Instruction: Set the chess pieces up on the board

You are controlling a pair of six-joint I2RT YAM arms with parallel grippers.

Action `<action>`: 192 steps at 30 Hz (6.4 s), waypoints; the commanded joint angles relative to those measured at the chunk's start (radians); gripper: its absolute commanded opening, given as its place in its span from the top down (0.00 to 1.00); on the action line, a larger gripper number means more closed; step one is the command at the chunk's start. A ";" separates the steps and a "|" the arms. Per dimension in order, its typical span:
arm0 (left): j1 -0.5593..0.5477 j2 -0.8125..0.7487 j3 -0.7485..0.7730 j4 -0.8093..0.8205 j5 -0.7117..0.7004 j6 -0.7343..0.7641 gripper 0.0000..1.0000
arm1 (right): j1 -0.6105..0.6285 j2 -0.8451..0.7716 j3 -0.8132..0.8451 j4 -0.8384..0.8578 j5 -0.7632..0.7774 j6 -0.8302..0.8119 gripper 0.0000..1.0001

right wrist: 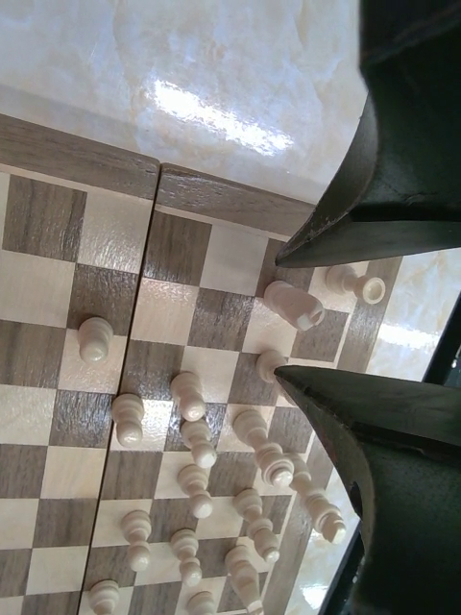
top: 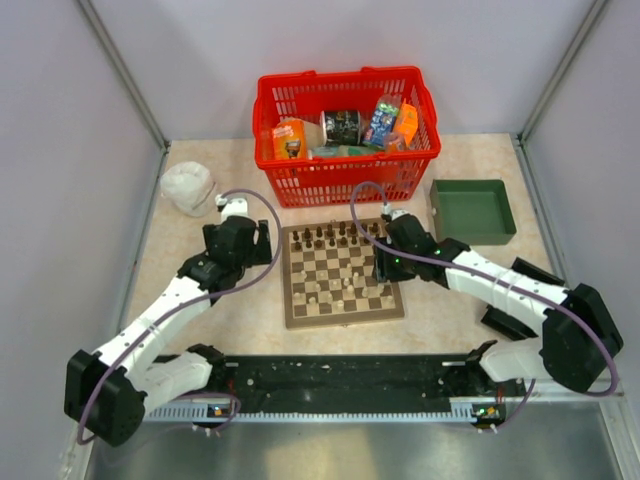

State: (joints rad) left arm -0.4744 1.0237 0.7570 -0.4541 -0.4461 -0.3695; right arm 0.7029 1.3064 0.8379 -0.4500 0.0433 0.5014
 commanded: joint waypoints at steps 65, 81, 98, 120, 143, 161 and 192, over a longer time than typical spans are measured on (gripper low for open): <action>0.005 -0.123 -0.160 0.236 0.007 -0.138 0.01 | 0.050 0.074 0.029 -0.049 0.033 -0.004 0.64; 0.006 -0.109 -0.165 0.241 0.009 -0.146 0.01 | 0.052 0.076 0.033 -0.044 0.013 -0.011 0.76; 0.006 -0.085 -0.160 0.242 0.010 -0.144 0.01 | 0.132 0.028 0.098 -0.156 0.108 0.002 0.86; 0.005 -0.070 -0.153 0.250 0.023 -0.146 0.01 | 0.201 0.033 0.113 -0.210 0.124 0.026 0.85; 0.005 -0.062 -0.159 0.256 0.023 -0.149 0.01 | 0.211 0.096 0.127 -0.194 0.104 0.034 0.85; 0.006 -0.059 -0.165 0.261 0.021 -0.152 0.01 | 0.211 0.117 0.141 -0.210 0.098 0.014 0.80; 0.005 -0.073 -0.166 0.247 0.017 -0.152 0.01 | 0.211 0.145 0.202 -0.124 0.133 0.031 0.64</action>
State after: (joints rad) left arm -0.4709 0.9607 0.5690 -0.2356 -0.4232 -0.5179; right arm 0.9012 1.4414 1.0027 -0.6128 0.1616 0.5186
